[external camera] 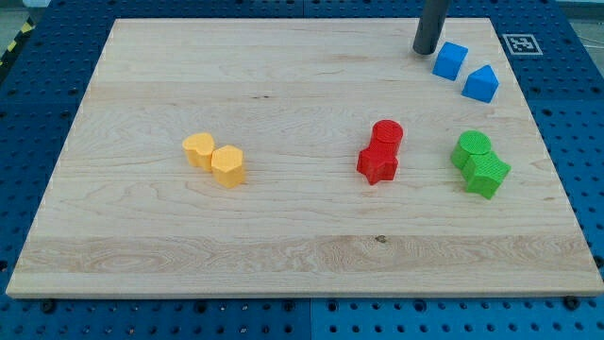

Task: Push the blue cube into the blue triangle

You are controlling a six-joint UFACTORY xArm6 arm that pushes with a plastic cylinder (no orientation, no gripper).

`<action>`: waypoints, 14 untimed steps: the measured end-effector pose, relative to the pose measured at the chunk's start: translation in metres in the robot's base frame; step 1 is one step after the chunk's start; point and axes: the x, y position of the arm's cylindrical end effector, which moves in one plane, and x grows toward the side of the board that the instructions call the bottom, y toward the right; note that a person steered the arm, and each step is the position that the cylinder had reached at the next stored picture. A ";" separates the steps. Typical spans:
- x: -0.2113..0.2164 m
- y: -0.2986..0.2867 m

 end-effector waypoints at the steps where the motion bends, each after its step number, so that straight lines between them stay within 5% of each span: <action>1: -0.010 0.004; 14: 0.036 0.062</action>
